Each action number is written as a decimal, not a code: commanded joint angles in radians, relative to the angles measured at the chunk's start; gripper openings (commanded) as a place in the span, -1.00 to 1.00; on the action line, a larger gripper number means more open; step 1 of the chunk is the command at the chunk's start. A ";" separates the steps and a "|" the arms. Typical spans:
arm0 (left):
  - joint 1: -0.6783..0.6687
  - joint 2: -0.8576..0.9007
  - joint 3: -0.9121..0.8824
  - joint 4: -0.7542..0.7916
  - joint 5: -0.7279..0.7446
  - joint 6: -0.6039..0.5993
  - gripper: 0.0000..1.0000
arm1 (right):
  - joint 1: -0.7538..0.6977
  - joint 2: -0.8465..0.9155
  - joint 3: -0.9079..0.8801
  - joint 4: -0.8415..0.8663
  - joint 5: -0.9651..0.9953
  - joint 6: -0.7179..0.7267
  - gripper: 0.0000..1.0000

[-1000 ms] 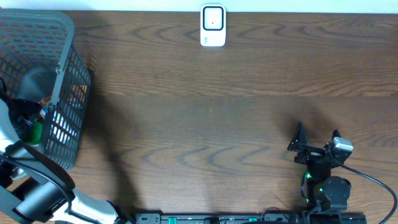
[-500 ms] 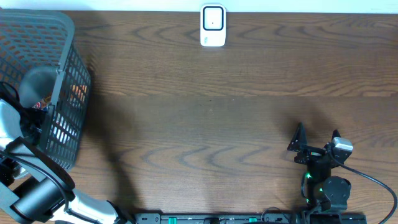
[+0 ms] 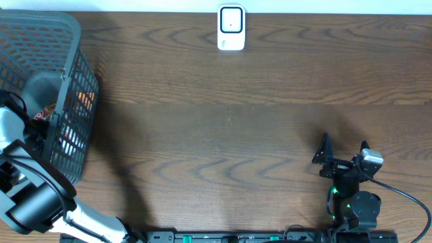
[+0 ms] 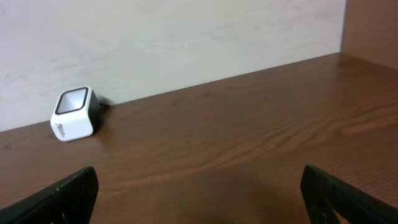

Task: Scan the item barcode
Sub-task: 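Lift the bottle out and hold its label under the white scanner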

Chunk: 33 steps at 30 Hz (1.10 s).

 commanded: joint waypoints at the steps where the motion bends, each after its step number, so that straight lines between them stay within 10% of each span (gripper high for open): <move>1: 0.005 0.026 -0.006 -0.005 -0.015 0.021 0.56 | -0.005 -0.003 -0.001 -0.004 -0.001 0.007 0.98; 7: 0.005 -0.028 0.026 -0.050 -0.011 0.021 0.16 | -0.005 -0.003 -0.001 -0.004 -0.001 0.007 0.98; 18: 0.005 -0.328 0.127 -0.109 0.135 0.019 0.16 | -0.005 -0.003 -0.001 -0.004 -0.001 0.007 0.99; 33: -0.050 -0.852 0.158 0.046 0.837 -0.217 0.21 | -0.005 -0.003 -0.001 -0.004 -0.001 0.007 0.99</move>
